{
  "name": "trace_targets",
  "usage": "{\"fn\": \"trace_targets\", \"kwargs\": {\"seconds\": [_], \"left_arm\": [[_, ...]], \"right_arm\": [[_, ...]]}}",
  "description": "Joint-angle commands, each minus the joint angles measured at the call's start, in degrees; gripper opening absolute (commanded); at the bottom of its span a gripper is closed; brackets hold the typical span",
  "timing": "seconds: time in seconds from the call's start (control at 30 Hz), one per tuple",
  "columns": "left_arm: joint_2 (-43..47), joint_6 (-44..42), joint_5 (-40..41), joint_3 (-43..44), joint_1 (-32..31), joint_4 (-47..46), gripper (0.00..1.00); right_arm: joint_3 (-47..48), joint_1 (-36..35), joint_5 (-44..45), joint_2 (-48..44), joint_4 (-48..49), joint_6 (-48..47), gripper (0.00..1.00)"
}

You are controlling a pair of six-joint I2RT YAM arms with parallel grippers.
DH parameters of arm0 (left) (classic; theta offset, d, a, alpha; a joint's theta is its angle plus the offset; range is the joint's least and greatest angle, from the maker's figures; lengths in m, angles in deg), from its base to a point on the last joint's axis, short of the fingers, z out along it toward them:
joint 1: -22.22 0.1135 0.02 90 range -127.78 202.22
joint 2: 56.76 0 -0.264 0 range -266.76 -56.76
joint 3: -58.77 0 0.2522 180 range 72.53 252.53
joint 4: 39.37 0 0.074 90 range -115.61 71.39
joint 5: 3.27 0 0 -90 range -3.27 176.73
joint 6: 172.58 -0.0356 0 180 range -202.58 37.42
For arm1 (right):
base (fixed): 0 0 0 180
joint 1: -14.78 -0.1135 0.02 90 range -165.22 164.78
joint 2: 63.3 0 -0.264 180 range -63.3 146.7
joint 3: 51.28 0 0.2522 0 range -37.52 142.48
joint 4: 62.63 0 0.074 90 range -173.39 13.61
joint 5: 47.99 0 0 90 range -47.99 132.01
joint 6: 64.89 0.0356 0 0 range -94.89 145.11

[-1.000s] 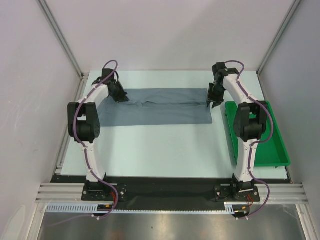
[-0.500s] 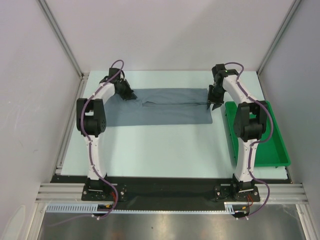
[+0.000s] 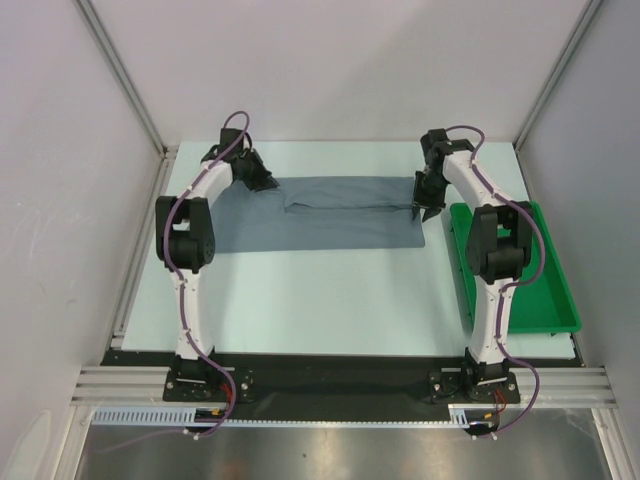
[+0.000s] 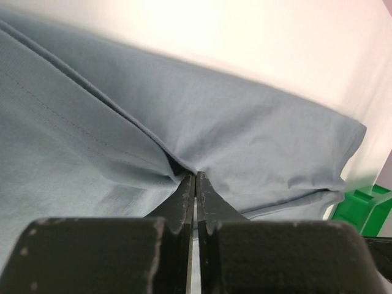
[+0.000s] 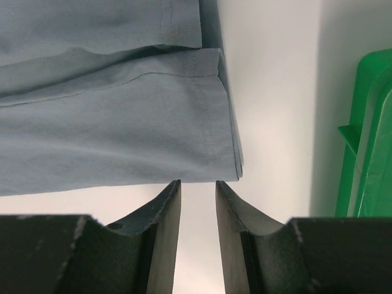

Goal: Fold and stack the t-shirts
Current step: Fold the tshirt

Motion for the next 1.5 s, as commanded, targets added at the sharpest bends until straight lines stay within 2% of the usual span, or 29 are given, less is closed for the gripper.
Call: {"fn": "trace_targets", "kwargs": {"seconds": [0.0,0.03,0.07,0.1,0.17,0.3,0.4,0.5,0.63,0.77,0.93,1.1,1.2,1.3,1.33,1.47], "left_arm": [[-0.27,0.00,-1.37,3.57,-0.54,-0.83,0.04],[-0.44,-0.27,-1.28,4.01,-0.63,-0.48,0.15],[-0.44,-0.53,-1.19,4.71,-0.54,0.04,0.20],[-0.18,-1.31,-0.93,4.98,-0.54,0.13,0.32],[0.25,-2.72,0.03,6.20,-0.28,2.05,0.42],[5.52,-7.98,3.02,3.50,2.09,4.35,0.48],[9.48,-11.95,4.43,0.68,4.90,6.72,0.49],[13.61,-14.15,4.87,-3.71,9.20,8.83,0.52],[19.06,-18.10,5.49,-12.06,15.17,7.09,0.60],[17.67,-23.98,3.73,-12.25,17.74,8.66,0.60],[12.13,-24.61,2.67,-8.91,18.18,12.61,0.59],[11.07,-23.47,1.89,-9.26,18.18,10.07,0.58],[10.98,-22.51,-3.29,-9.43,18.27,4.37,0.53],[11.33,-18.65,-7.86,-11.27,18.18,-5.90,0.47],[11.16,-17.16,-8.13,-11.63,18.09,-10.89,0.47],[7.04,-13.37,-7.53,-6.82,16.69,-17.26,0.45]], "right_arm": [[0.83,-0.37,-0.13,-3.01,-0.43,-0.82,0.35],[0.83,-0.37,-0.13,-3.09,-0.43,-0.82,0.35],[0.83,-0.46,-0.22,-3.01,-0.43,-0.82,0.35],[0.74,-0.46,-0.31,-2.92,-0.25,-0.82,0.35],[0.66,-0.63,-0.48,-2.83,-0.25,-0.73,0.35],[0.22,-0.98,-0.92,-3.18,0.36,-0.73,0.35],[-1.19,-1.25,-1.53,-3.71,1.24,-0.64,0.35],[-1.63,-1.42,-1.98,-3.71,1.68,-0.55,0.35],[-1.63,-1.42,-2.59,-4.06,1.94,-0.64,0.35],[-2.33,-1.60,-3.12,-4.06,2.47,-0.56,0.35],[-3.30,-1.60,-3.47,-4.41,2.47,-0.47,0.35],[-3.30,-1.60,-3.12,-4.68,2.12,-0.91,0.35],[-3.12,-1.69,-3.30,-4.59,1.86,-0.82,0.35],[-2.86,-1.95,-3.38,-4.41,0.98,-0.99,0.35],[-2.77,-1.95,-3.38,-4.50,0.72,-0.99,0.35],[-2.68,-2.56,-2.77,-5.38,-1.04,-1.26,0.35]]}}
